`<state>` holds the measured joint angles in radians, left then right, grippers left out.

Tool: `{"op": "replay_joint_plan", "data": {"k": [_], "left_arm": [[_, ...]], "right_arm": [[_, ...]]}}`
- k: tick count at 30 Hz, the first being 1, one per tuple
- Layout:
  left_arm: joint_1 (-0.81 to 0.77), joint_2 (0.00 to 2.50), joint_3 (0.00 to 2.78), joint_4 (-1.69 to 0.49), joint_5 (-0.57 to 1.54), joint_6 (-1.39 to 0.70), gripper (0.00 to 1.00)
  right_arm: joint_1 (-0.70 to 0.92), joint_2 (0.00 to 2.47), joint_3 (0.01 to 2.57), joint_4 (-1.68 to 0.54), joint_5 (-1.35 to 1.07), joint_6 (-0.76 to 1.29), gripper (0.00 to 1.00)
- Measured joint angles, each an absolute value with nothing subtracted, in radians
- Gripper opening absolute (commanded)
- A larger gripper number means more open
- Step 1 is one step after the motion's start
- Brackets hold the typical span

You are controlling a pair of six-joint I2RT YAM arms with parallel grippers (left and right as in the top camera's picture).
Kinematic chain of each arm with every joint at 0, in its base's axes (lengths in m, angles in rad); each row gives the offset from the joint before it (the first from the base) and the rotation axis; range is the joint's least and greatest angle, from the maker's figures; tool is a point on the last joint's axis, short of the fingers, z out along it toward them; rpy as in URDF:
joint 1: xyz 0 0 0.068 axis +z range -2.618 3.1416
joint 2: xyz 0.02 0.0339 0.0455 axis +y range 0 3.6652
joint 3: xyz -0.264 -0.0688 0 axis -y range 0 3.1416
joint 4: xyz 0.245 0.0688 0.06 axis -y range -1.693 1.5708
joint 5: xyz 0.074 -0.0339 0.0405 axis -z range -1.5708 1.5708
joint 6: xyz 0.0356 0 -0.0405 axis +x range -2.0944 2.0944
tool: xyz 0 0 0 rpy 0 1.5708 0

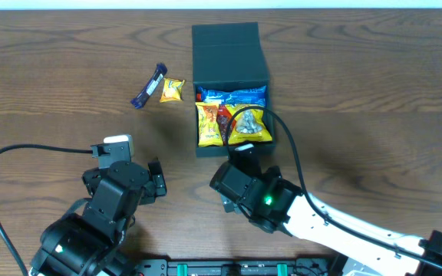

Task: Pack container
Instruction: 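Move the right gripper down over the blue Eclipse mint tin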

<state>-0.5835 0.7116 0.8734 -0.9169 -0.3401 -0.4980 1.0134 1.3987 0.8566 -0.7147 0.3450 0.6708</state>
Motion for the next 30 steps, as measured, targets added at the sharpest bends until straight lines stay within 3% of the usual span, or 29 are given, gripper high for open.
{"op": "replay_joint_plan", "data": {"k": [11,30], "left_arm": [[-0.583,0.712,0.873,-0.917,-0.34,-0.498,0.95],[-0.583,0.712,0.873,-0.917,-0.34,-0.498,0.95]], "right_arm": [[0.889,1.399,0.857,-0.701,0.305,0.558,0.99],[0.928,1.316,0.857,-0.852,0.191,0.571,0.99]]}}
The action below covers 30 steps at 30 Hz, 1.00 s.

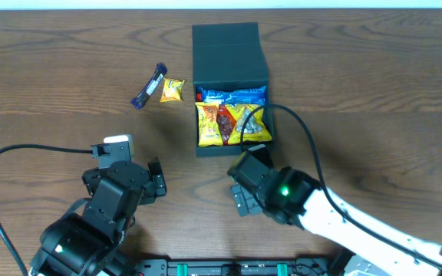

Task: Pack container
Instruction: 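Move the right gripper down over the blue Eclipse mint tin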

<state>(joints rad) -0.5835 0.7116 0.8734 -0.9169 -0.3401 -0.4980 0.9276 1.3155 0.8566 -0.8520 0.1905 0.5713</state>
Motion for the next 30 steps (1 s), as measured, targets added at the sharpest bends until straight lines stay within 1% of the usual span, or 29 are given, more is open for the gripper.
{"op": "replay_joint_plan", "data": {"k": [6,19,23,30], "left_arm": [[-0.583,0.712,0.873,-0.917,-0.34,-0.498,0.95],[-0.583,0.712,0.873,-0.917,-0.34,-0.498,0.95],[-0.583,0.712,0.873,-0.917,-0.34,-0.498,0.95],[-0.583,0.712,0.873,-0.916,-0.34,-0.498,0.95]], "right_arm": [[1.007,1.274,0.857,-0.886,0.193,0.582,0.99],[1.013,1.274,0.857,-0.881,0.219,0.595,0.99],[1.013,1.274,0.852,-0.839,0.231,0.596,0.99],[1.013,1.274,0.754,-0.715,0.229,0.596,0.99]]}}
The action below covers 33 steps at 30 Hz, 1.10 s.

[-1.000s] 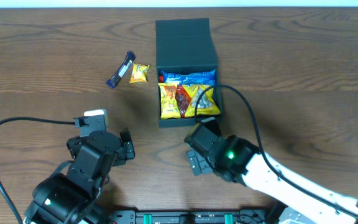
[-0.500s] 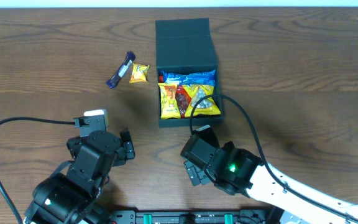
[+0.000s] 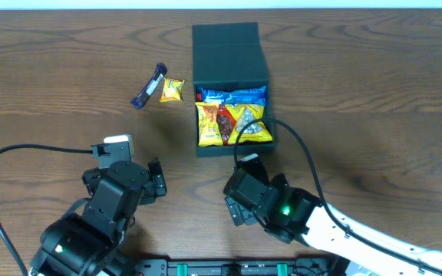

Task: Pack container
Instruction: 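Move the right gripper down over the blue Eclipse mint tin, then close the right gripper on the Eclipse tin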

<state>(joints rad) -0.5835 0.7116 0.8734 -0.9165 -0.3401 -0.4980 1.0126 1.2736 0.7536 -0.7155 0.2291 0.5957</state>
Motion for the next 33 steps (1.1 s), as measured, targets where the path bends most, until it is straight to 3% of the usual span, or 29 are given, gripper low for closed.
{"op": "replay_joint_plan", "data": {"k": [21,33], "left_arm": [[-0.583,0.712,0.873,-0.916,-0.34,-0.498,0.95],[-0.583,0.712,0.873,-0.917,-0.34,-0.498,0.95]], "right_arm": [[1.014,1.401,0.73,-0.547,0.207,0.559,0.98],[0.959,1.404,0.73,-0.598,0.239,0.853,0.93]]}}
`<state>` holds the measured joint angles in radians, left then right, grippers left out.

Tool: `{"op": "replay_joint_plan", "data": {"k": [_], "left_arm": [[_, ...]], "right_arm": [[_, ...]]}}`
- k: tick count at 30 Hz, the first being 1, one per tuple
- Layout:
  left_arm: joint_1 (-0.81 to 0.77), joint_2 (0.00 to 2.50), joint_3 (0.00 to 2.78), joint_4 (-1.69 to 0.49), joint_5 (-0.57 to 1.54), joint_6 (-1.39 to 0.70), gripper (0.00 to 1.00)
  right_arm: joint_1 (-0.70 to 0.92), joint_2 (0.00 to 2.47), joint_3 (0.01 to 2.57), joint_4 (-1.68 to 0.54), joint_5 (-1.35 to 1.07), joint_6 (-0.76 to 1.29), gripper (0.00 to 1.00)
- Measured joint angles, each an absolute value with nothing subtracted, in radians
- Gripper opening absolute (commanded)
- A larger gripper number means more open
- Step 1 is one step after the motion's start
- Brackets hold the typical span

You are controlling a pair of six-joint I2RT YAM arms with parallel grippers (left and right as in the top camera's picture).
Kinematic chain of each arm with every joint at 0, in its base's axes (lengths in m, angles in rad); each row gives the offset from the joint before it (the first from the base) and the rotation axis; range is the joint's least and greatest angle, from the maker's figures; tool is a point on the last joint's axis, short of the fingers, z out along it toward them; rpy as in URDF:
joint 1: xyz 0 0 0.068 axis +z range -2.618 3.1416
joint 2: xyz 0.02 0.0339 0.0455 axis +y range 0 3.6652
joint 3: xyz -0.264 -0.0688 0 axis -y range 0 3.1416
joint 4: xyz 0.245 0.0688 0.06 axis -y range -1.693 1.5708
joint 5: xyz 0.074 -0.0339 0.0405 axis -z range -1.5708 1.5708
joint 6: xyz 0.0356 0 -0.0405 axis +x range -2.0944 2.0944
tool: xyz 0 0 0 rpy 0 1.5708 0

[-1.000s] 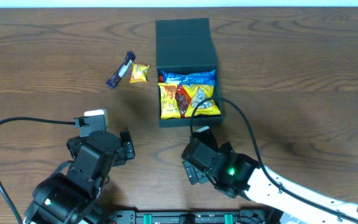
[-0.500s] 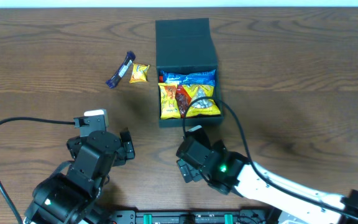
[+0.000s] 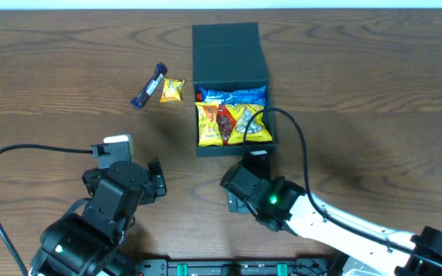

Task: Pack container
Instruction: 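Close the right gripper on the Eclipse tin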

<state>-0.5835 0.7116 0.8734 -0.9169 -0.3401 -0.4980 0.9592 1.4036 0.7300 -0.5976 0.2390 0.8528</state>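
Observation:
A dark green box [image 3: 231,73] stands at the middle back of the table, its lid folded away behind it. Yellow, red and blue snack packets [image 3: 232,121] fill its open front part. Two items lie loose to its left: a blue bar [image 3: 148,86] and a small yellow packet [image 3: 172,90]. My right gripper [image 3: 256,162] sits just in front of the box's near wall, its fingers hidden under the wrist. My left gripper [image 3: 155,179] rests at the lower left, far from the loose items, with nothing seen in it.
The right arm's black cable [image 3: 286,126] loops over the box's front right corner. The left arm's cable [image 3: 21,153] curves across the table at the left. The table's near edge carries a black rail [image 3: 229,268].
The right wrist has moved a little forward, closer to the box's near wall, and its cable loop has shifted. The left arm, the box and the loose items have not moved.
The right wrist was at the box's front with its cable over a large yellow packet on top. Then it stood further right and the packet lay lower among the others. Then it was drawn back from the box. Now it is near the wall again.

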Motion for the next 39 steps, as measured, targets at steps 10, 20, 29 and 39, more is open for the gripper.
{"op": "replay_joint_plan", "data": {"k": [10,20,29,39], "left_arm": [[-0.583,0.712,0.873,-0.917,-0.34,-0.498,0.95],[-0.583,0.712,0.873,-0.917,-0.34,-0.498,0.96],[-0.583,0.712,0.873,-0.917,-0.34,-0.498,0.95],[-0.583,0.712,0.873,-0.917,-0.34,-0.498,0.95]], "right_arm": [[0.931,1.404,0.73,-0.619,0.196,0.94,0.94],[0.906,1.466,0.73,-0.521,0.179,0.888,0.93],[0.906,1.533,0.73,-0.461,0.175,0.814,0.88],[0.906,1.544,0.73,-0.44,0.175,0.776,0.82]]}}
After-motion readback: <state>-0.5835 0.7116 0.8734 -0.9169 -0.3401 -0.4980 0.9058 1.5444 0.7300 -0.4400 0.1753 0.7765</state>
